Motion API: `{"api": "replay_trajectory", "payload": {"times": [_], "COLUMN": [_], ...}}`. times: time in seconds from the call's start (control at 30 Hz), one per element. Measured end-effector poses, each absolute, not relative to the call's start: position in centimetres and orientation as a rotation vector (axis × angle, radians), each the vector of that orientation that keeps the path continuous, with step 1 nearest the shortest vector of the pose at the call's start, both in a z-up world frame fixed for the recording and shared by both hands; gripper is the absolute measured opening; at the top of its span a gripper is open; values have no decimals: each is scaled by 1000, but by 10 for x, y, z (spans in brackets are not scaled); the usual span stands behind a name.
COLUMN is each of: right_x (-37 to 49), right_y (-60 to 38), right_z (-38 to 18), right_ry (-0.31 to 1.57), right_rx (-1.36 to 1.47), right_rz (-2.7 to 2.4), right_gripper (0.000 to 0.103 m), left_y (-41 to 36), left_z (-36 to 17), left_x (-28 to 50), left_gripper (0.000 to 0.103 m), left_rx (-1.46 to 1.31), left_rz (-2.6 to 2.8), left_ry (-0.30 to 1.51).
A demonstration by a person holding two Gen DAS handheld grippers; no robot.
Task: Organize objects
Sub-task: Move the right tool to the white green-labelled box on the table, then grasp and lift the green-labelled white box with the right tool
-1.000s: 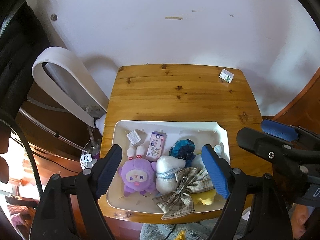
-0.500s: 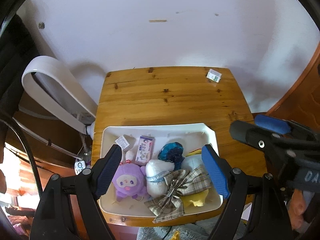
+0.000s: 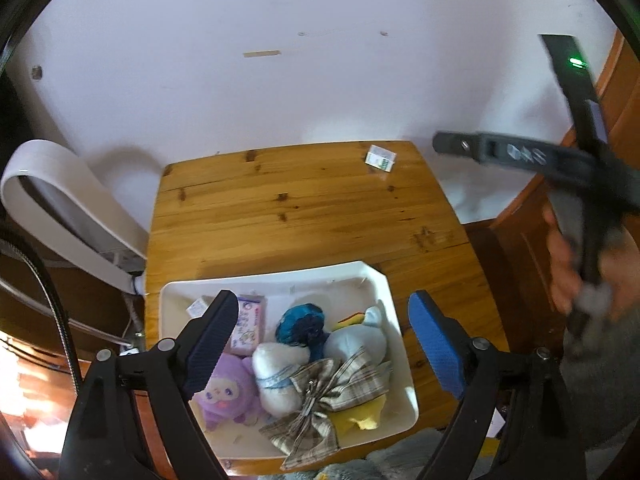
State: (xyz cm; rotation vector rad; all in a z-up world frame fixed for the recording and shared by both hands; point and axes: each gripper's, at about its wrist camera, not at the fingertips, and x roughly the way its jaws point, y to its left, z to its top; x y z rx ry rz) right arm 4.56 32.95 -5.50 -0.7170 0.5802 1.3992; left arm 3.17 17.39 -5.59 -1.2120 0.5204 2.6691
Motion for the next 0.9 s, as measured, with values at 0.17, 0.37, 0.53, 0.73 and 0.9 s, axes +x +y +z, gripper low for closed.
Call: {"api": "replay_trajectory", "payload": {"times": [0.17, 0.37, 0.53, 0.73, 0.9], "right_x": [65, 84, 107, 138, 163], "right_y": [373, 423, 460, 497, 524], "right_z": [-70, -108, -146, -185, -212], "right_ry": [520, 465, 438, 431, 469], "right_rx": [-782, -921, -1037, -1132, -1165], "right_rz": [1403, 1380, 1353, 1300, 1251], "right_gripper": [75, 75, 75, 75, 75], "left_y": [171, 169, 166, 164, 158], "left_z": [-65, -78, -85, -101, -115], "left_x": [14, -9, -23, -42, -58], "left_gripper": [90, 90, 90, 90, 90], "left_rx": [-1252, -1309, -1338, -1408, -1493], "left_rz": [2641, 2619, 2610, 2595, 2583], "left_ry": [483, 441, 392, 374, 326]}}
